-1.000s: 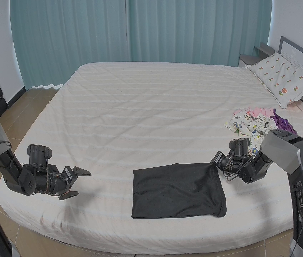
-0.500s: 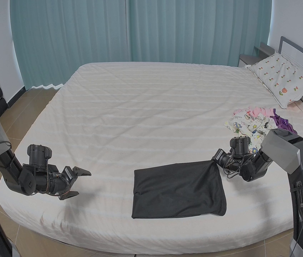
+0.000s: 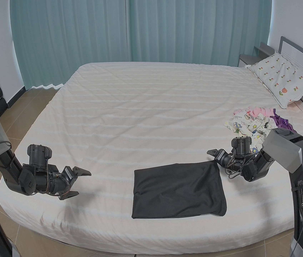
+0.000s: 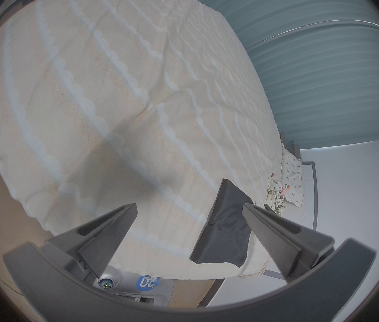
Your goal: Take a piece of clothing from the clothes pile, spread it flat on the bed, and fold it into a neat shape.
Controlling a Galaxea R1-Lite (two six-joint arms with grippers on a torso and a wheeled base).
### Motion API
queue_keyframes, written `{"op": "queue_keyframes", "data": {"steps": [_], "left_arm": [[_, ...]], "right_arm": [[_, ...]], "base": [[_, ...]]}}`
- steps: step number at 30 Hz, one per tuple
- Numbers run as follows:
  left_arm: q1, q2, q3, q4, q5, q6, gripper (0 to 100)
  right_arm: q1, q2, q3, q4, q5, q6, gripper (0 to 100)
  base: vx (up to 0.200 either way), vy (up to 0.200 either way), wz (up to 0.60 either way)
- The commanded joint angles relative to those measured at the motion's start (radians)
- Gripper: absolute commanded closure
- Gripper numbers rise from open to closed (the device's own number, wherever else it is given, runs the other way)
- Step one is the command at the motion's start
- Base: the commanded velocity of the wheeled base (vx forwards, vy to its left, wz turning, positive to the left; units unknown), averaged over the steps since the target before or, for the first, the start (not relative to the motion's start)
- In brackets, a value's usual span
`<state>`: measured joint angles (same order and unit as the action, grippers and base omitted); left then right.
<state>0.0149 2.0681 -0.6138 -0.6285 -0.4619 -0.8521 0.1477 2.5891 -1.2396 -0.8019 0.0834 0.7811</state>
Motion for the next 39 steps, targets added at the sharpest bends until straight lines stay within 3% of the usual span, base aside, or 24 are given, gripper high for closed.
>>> {"op": "queue_keyframes", "data": {"steps": [1,7,13,17,21,26,29,34,39], "left_arm": [[-0.001,-0.002,0.0,0.0,0.0,0.001,0],[-0.046,-0.028,-0.003,0.0,0.003,-0.03,0],[-0.156,-0.045,-0.037,0.006,0.011,-0.122,0],[-0.222,-0.042,-0.037,0.006,0.02,-0.12,0],[-0.274,-0.011,-0.055,0.0,0.078,-0.117,0],[-0.293,0.044,-0.107,0.003,0.138,-0.113,0],[-0.299,0.078,-0.132,0.0,0.143,-0.074,0],[-0.302,0.136,-0.158,0.0,0.163,0.068,0],[-0.312,0.228,-0.176,-0.022,0.286,0.243,0]], "right_arm": [[-0.039,-0.096,0.118,-0.022,0.001,0.006,0],[-0.039,-0.218,0.354,-0.14,-0.002,0.026,0],[-0.01,-0.307,0.609,-0.31,-0.002,0.136,0],[-0.008,-0.282,0.652,-0.381,-0.001,0.173,0],[-0.007,-0.259,0.677,-0.433,-0.002,0.179,0],[-0.01,-0.259,0.683,-0.451,0.001,0.179,0],[-0.008,-0.259,0.687,-0.451,0.001,0.179,0],[-0.003,-0.256,0.703,-0.473,0.001,0.179,0],[0.01,-0.256,0.718,-0.493,0.001,0.179,0]], "base": [[0.0,0.0,0.0],[0.0,0.0,0.0],[0.0,-0.033,0.0],[0.0,-0.2,0.0],[0.0,-0.2,0.0],[0.0,-0.2,0.0],[0.0,-0.2,0.0],[0.0,-0.04,0.0],[0.0,0.0,0.0]]}}
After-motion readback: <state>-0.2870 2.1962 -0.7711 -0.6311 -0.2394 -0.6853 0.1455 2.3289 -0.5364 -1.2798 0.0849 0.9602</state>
